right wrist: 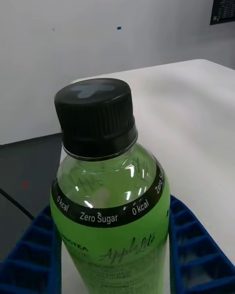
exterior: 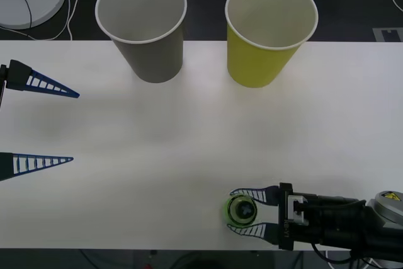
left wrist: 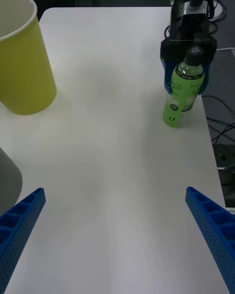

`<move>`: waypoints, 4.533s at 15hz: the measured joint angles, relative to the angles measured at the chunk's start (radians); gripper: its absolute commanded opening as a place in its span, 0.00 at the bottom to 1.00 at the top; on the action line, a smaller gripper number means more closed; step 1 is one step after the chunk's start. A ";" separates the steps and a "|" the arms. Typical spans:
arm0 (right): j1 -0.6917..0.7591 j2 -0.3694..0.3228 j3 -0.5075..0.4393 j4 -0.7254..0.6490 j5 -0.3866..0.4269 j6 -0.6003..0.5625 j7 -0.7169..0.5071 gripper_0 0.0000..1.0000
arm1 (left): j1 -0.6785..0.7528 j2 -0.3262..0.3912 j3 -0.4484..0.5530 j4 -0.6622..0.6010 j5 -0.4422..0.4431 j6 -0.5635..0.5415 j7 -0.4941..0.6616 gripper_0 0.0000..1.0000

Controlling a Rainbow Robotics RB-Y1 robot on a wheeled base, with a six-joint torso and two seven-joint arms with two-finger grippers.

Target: Put the can into the green bin and the plastic bottle into the gray bin

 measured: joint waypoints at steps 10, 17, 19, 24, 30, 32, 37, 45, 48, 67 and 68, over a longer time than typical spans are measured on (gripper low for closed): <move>0.000 -0.008 -0.002 -0.003 -0.042 -0.002 0.003 0.00 | 0.000 0.000 0.000 0.000 0.000 0.000 0.000 1.00; 0.002 -0.058 -0.017 -0.040 -0.112 0.012 -0.007 0.00 | 0.000 0.000 0.000 0.000 0.000 0.000 0.000 1.00; 0.019 -0.073 -0.030 -0.074 -0.146 0.050 0.001 0.00 | 0.000 0.000 0.000 0.000 0.000 0.000 0.000 1.00; 0.108 -0.102 -0.108 -0.169 -0.178 0.136 0.022 0.00 | 0.000 0.000 0.000 0.000 0.000 0.000 0.000 1.00; 0.188 -0.112 -0.165 -0.213 -0.245 0.147 0.063 0.00 | 0.000 0.000 0.000 0.000 0.000 0.000 0.000 1.00; 0.214 -0.112 -0.186 -0.223 -0.261 0.148 0.076 0.00 | 0.000 0.000 0.000 0.000 0.000 0.000 0.000 1.00; 0.346 -0.141 -0.288 -0.373 -0.265 0.284 0.093 0.00 | 0.000 0.000 0.000 0.000 0.000 0.000 0.000 1.00; 0.497 -0.170 -0.362 -0.644 -0.291 0.548 0.066 0.00 | 0.000 0.000 0.000 0.000 0.000 0.000 0.000 1.00; 0.502 -0.172 -0.362 -0.721 -0.293 0.647 0.055 0.00 | 0.000 0.000 0.000 0.000 0.000 0.000 0.000 1.00; 0.290 -0.206 -0.207 -1.023 -0.385 1.282 0.009 0.00 | 0.000 0.000 0.000 0.000 0.000 0.000 0.000 1.00; 0.268 -0.202 -0.196 -1.023 -0.402 1.305 0.009 0.00 | 0.000 0.000 0.000 0.000 0.000 0.000 0.000 1.00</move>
